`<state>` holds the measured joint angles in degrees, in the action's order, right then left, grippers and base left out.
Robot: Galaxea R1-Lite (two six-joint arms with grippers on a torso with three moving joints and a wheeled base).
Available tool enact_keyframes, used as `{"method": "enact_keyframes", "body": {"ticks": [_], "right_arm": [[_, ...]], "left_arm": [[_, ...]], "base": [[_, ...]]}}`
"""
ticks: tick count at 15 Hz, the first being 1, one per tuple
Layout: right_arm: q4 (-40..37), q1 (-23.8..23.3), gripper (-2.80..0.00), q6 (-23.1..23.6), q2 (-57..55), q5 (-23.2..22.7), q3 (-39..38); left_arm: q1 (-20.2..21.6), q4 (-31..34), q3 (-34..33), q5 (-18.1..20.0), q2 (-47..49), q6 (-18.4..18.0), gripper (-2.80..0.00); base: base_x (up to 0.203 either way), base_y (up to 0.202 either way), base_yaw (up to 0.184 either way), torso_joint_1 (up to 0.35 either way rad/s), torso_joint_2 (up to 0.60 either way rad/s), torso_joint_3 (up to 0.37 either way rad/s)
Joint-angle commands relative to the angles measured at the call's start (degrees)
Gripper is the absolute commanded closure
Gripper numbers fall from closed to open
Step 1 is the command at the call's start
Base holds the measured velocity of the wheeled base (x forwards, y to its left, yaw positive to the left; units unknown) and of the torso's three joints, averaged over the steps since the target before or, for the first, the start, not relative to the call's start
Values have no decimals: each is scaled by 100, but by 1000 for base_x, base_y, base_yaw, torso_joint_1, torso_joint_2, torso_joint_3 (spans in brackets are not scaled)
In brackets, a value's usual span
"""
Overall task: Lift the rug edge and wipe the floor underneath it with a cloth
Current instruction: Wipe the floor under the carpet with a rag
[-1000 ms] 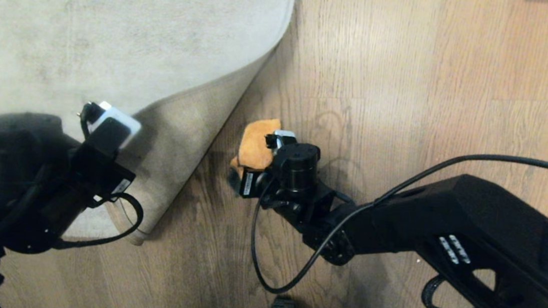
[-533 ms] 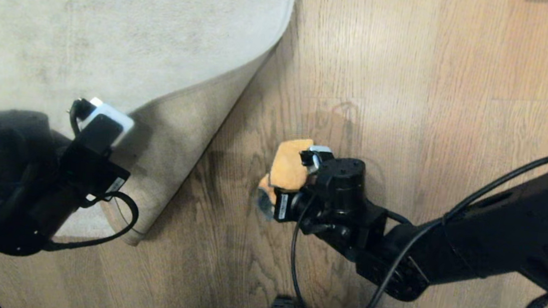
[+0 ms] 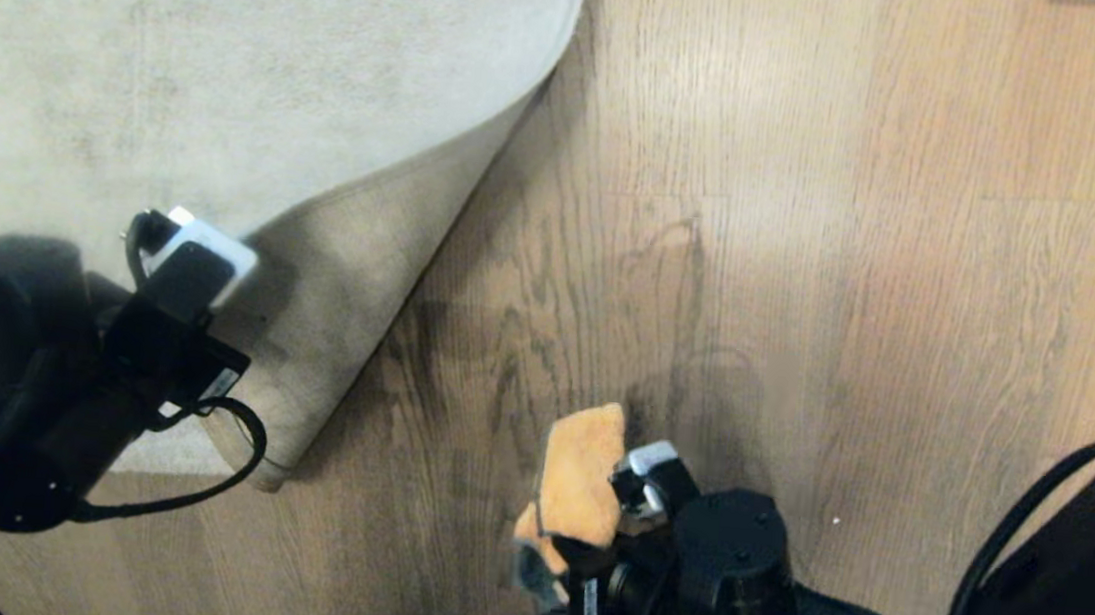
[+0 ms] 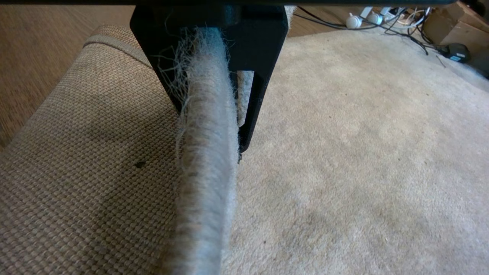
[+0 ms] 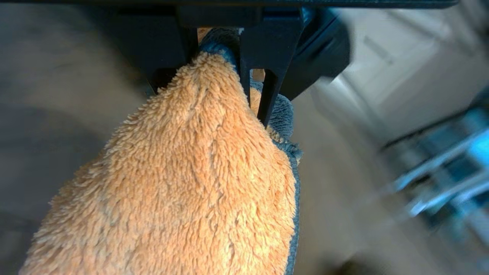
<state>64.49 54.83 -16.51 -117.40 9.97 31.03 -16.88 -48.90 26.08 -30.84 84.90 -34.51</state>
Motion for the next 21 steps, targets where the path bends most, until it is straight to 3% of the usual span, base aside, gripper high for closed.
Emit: {"method": "enact_keyframes", "body": {"ticks": [1,5,9,17,21], "right_arm": [[717,516,0,39,-829,1,-139],[905,826,0,198,-1776,-24,1039],[236,785,0,196,-2226,-38,2587],[-1481,0,0,192,-2644,-46,5291],[-1982,-397,0,183,-2450,-48,5893]], "left_arm": [[1,-15,-24,-18,-17,-12,0],[6,29,-24,-18,24,-12,0],[12,21,-66,-27,105,-12,0],[18,-23,-59,-27,263,-12,0],[18,-23,-56,-27,302,-12,0]], "base": [[0,0,0,0,0,0],[0,0,0,0,0,0],[0,0,0,0,0,0],[0,0,0,0,0,0],[0,0,0,0,0,0]]}}
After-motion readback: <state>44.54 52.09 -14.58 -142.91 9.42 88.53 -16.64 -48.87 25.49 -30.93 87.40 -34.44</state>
